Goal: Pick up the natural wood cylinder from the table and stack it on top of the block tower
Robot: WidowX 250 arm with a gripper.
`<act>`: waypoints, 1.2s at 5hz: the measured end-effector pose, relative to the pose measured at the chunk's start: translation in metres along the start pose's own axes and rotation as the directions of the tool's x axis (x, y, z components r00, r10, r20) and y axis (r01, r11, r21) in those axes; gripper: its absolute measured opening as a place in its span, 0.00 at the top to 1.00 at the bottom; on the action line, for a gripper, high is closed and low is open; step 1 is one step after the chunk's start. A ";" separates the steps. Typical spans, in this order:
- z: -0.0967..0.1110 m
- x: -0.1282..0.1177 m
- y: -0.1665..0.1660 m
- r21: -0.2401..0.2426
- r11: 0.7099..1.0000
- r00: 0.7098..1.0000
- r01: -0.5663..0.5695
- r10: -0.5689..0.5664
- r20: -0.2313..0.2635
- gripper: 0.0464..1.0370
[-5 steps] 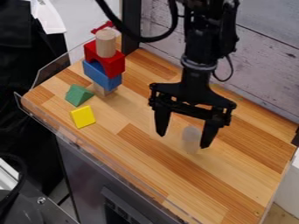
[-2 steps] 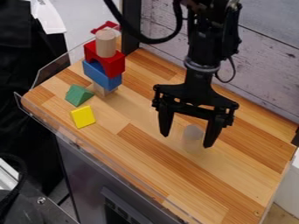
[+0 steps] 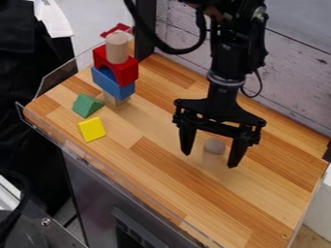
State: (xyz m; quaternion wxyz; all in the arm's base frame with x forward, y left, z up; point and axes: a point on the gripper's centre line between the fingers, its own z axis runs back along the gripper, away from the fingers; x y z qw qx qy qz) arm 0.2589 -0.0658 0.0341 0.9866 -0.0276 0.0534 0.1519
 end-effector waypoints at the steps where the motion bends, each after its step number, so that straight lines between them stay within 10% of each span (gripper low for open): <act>1: -0.006 0.004 -0.002 0.004 1.000 1.000 0.006 -0.006 -0.018 0.04; 4: 0.001 0.017 0.006 0.022 0.998 0.997 -0.052 0.051 0.050 0.53; 6: 0.083 0.021 0.034 -0.113 0.994 0.977 -0.007 0.031 0.213 0.53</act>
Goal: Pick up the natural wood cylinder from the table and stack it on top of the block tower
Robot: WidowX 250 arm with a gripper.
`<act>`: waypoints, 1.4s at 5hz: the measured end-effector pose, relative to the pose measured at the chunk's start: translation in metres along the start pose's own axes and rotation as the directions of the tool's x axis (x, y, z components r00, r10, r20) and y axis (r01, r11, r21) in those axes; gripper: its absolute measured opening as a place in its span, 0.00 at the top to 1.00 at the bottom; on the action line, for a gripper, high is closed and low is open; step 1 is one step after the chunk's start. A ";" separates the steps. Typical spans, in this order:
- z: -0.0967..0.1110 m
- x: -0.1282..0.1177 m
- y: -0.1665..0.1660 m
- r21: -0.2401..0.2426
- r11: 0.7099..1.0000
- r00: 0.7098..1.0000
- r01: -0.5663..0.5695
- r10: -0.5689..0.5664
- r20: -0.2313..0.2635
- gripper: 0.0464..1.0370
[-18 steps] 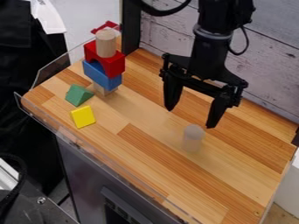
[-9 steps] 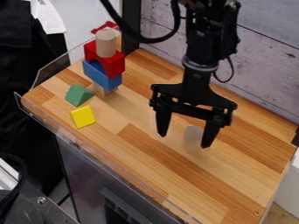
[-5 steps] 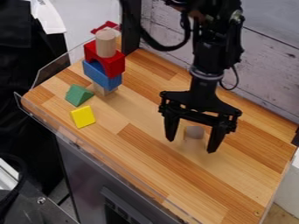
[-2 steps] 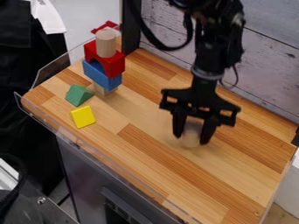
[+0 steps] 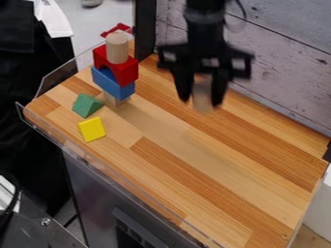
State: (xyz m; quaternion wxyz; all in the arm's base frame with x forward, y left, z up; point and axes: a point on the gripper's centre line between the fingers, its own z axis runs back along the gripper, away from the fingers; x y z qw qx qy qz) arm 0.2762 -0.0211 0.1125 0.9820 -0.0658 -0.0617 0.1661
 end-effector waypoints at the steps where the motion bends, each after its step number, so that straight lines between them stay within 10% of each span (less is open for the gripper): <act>1: 0.034 0.012 0.017 -0.006 1.000 0.999 0.023 -0.023 0.035 0.53; 7: 0.076 0.037 0.092 0.111 0.983 0.985 -0.149 0.137 0.109 0.53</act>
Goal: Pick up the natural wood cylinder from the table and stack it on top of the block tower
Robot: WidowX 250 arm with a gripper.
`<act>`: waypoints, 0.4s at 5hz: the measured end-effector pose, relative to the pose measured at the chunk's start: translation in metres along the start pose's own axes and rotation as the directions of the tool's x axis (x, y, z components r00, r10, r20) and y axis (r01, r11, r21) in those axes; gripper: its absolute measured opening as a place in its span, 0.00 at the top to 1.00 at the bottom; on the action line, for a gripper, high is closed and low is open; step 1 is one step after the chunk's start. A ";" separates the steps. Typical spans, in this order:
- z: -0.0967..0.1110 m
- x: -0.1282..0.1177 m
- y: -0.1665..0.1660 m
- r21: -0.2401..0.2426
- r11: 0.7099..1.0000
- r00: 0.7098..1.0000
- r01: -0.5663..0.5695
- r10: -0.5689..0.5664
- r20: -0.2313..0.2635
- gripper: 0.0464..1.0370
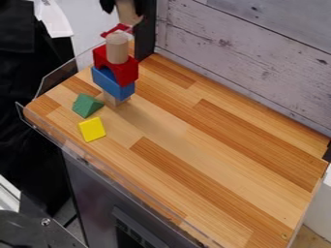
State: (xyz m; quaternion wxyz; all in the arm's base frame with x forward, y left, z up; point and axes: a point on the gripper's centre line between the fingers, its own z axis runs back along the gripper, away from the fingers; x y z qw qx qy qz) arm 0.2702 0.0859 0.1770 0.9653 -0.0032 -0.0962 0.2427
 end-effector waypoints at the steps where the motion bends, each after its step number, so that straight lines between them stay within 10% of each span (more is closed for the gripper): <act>1: -0.007 0.003 0.008 0.019 1.000 1.000 -0.018 0.018 -0.023 0.53; 2: -0.012 0.007 0.013 0.026 0.999 0.999 -0.034 0.035 -0.038 0.53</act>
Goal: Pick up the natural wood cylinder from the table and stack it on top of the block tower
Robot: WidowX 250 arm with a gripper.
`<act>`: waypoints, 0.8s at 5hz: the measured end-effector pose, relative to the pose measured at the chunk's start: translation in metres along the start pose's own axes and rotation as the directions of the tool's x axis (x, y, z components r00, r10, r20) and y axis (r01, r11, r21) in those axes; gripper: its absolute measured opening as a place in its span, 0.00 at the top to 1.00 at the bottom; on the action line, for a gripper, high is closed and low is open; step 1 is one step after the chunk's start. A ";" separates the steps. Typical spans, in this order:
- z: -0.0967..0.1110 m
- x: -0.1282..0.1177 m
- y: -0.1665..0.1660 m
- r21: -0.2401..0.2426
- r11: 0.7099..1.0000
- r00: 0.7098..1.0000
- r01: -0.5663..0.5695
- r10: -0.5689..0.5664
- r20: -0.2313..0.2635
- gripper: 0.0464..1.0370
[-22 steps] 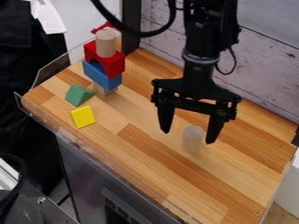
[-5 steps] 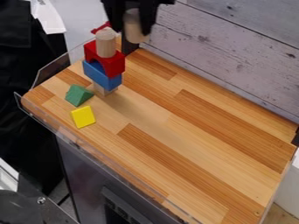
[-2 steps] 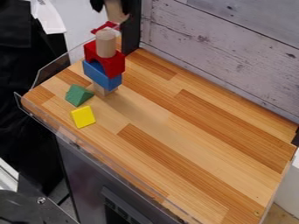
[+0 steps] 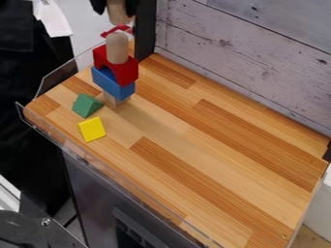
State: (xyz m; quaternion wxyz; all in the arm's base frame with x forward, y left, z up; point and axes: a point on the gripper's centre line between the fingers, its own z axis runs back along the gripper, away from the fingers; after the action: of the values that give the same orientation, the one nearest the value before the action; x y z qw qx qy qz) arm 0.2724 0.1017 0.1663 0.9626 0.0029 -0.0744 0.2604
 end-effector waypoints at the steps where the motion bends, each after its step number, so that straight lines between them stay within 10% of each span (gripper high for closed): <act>1: -0.004 0.004 0.006 0.006 1.000 1.000 -0.016 0.016 -0.011 0.53; 4: -0.012 0.004 0.006 0.013 1.000 0.998 -0.023 0.024 -0.057 0.53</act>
State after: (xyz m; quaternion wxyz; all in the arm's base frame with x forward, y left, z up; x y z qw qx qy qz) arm 0.2745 0.1092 0.1544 0.9612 0.0005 -0.0455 0.2720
